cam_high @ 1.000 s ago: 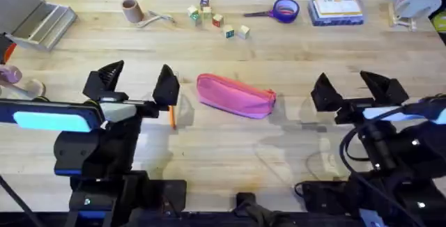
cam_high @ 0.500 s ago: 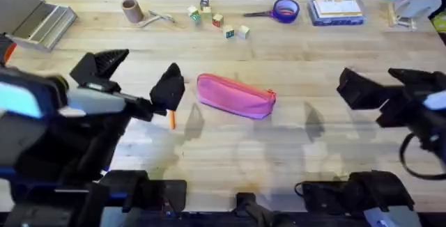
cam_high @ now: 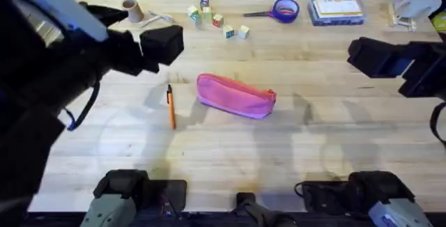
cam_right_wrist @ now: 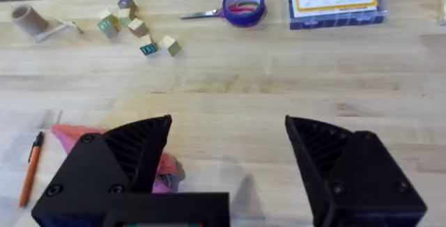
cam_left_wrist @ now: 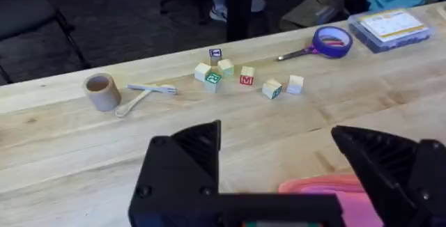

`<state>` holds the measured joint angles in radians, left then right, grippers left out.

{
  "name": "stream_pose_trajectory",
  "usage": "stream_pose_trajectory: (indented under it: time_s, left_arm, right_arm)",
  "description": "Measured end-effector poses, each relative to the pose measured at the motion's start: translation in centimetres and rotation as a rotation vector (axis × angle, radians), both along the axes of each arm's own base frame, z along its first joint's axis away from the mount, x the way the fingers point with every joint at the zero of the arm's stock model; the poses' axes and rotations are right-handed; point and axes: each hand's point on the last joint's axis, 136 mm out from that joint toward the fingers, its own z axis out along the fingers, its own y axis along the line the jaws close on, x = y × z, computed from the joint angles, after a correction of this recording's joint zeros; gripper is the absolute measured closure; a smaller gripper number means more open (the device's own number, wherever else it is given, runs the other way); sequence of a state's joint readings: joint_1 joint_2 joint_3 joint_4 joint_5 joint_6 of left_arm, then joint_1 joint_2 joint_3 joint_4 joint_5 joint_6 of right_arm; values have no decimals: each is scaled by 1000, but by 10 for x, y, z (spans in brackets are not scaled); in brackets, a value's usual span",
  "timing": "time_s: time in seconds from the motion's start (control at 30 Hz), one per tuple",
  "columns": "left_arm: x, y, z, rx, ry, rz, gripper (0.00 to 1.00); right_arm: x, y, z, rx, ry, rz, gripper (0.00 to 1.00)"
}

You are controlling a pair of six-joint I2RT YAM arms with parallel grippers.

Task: Unzip the bag, pick up the pens from the table one at a time and place them inside, then zip the bag closed.

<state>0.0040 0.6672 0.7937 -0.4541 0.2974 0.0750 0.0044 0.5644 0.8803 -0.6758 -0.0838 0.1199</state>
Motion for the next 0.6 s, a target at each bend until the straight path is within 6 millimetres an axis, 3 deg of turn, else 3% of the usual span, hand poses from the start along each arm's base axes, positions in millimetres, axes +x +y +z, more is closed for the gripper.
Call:
stream_pose_trajectory:
  time_s: [0.23,0.5,0.6]
  left_arm:
    - [7,-11,-16,99,40,-112,7]
    - [-19,-41,-42,452,-48,-498,7]
    - [-20,-48,-51,515,-70,-596,7]
  right_arm:
    - [-2,2,-3,9,17,9,5]
    - [-2,3,-4,11,17,11,4]
    - [-2,3,-4,11,17,11,4]
